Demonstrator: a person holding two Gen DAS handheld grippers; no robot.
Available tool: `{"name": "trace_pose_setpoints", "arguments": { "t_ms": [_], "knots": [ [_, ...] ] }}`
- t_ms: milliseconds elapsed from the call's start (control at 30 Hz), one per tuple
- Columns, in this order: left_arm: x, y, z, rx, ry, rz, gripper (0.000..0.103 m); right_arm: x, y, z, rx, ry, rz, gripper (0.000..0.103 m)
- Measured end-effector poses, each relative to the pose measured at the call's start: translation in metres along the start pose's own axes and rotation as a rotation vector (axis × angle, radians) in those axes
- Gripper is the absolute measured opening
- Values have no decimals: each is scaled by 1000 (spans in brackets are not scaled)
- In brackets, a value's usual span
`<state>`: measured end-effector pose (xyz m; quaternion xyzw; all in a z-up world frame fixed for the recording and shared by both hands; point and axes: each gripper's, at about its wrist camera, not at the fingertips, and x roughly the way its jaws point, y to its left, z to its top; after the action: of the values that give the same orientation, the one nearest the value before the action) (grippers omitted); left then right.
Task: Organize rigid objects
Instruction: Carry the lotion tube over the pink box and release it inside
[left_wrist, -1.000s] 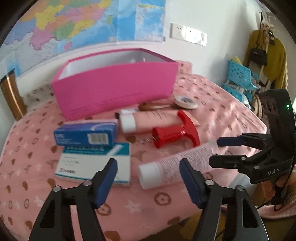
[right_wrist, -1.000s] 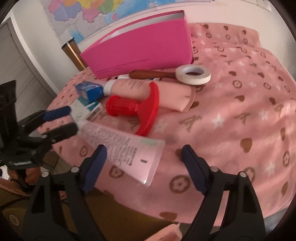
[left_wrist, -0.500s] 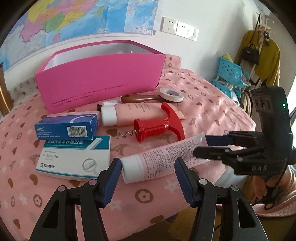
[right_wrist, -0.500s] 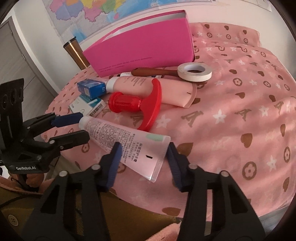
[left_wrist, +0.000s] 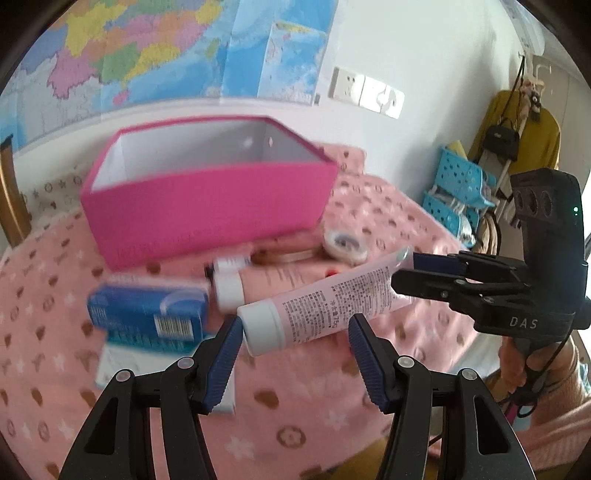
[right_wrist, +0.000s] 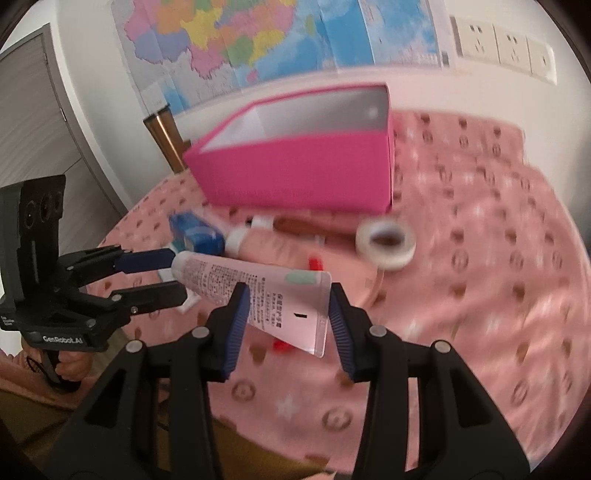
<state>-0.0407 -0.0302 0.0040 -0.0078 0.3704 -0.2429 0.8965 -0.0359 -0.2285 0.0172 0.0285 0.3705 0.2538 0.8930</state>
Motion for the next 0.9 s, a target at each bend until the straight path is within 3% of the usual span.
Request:
{"name": "trace_pose_setpoints", "arguments": {
  "t_ms": [267, 433, 600, 900],
  "knots": [
    [-6, 14, 71, 23, -131, 38, 60, 0, -9, 75, -74, -119, -22, 46],
    [9, 29, 107, 12, -148, 66, 60, 17, -22, 122, -75, -145, -27, 46],
    [39, 51, 130, -29, -111, 90, 60, 49, -47, 152, -6, -98, 16, 46],
    [80, 78, 136, -104, -11, 82, 60, 101, -62, 161, -1, 45, -43, 47]
  ]
}}
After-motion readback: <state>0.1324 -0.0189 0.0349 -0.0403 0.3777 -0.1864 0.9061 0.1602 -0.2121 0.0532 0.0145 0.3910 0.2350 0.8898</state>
